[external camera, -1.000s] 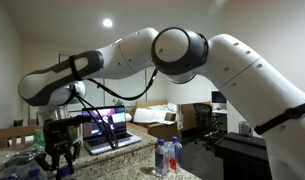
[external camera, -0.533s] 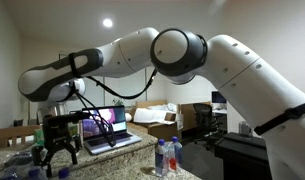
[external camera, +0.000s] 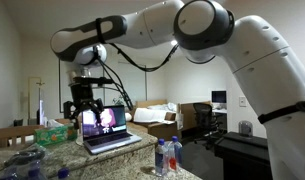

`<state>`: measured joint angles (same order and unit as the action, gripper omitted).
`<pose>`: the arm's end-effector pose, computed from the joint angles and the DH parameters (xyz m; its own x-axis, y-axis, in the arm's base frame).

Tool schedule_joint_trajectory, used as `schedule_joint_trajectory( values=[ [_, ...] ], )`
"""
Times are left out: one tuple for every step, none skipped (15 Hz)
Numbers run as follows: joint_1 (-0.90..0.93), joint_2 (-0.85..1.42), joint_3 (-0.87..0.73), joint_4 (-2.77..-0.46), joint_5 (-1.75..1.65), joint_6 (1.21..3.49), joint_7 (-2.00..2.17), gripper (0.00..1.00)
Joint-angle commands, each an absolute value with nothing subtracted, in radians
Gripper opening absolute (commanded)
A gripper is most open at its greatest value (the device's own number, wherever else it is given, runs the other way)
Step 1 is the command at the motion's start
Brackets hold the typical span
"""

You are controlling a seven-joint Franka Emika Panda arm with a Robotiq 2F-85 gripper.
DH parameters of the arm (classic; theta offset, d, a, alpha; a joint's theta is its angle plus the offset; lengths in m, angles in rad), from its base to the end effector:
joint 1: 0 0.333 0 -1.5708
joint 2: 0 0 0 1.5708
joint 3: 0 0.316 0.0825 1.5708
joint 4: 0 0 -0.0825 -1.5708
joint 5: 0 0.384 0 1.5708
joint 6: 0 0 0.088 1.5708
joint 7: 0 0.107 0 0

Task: Move the three bottles to the left, one at a time

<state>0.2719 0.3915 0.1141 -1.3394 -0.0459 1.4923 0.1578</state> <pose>0.6077 0.2280 0.4903 0.9491 0.2142 -0.2308 0.2289 -0.9727 0.0386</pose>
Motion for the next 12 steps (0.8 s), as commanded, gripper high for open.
schedule_joint_trajectory(
  values=[
    [0.193, 0.2, 0.069, -1.549, -0.036, 1.545, 0.122, 1.0],
    [0.158, 0.171, 0.064, -1.577, -0.035, 1.554, 0.117, 1.0],
    [0.128, 0.144, 0.046, -1.621, -0.025, 1.591, 0.109, 1.0],
    [0.103, 0.109, 0.031, -1.658, -0.029, 1.605, 0.104, 1.0],
    [0.075, 0.084, 0.013, -1.703, -0.03, 1.646, 0.105, 1.0],
    [0.048, 0.058, -0.006, -1.746, -0.032, 1.684, 0.099, 1.0],
    [0.021, 0.032, -0.026, -1.798, -0.03, 1.733, 0.096, 1.0],
    [-0.002, 0.021, -0.043, -1.833, -0.031, 1.774, 0.094, 1.0],
    [-0.024, 0.025, -0.06, -1.868, -0.03, 1.825, 0.089, 1.0],
    [-0.039, 0.027, -0.072, -1.893, -0.035, 1.862, 0.092, 1.0],
    [-0.051, 0.041, -0.081, -1.922, -0.035, 1.912, 0.095, 1.0],
    [-0.06, 0.054, -0.088, -1.944, -0.036, 1.947, 0.1, 1.0]
  ],
)
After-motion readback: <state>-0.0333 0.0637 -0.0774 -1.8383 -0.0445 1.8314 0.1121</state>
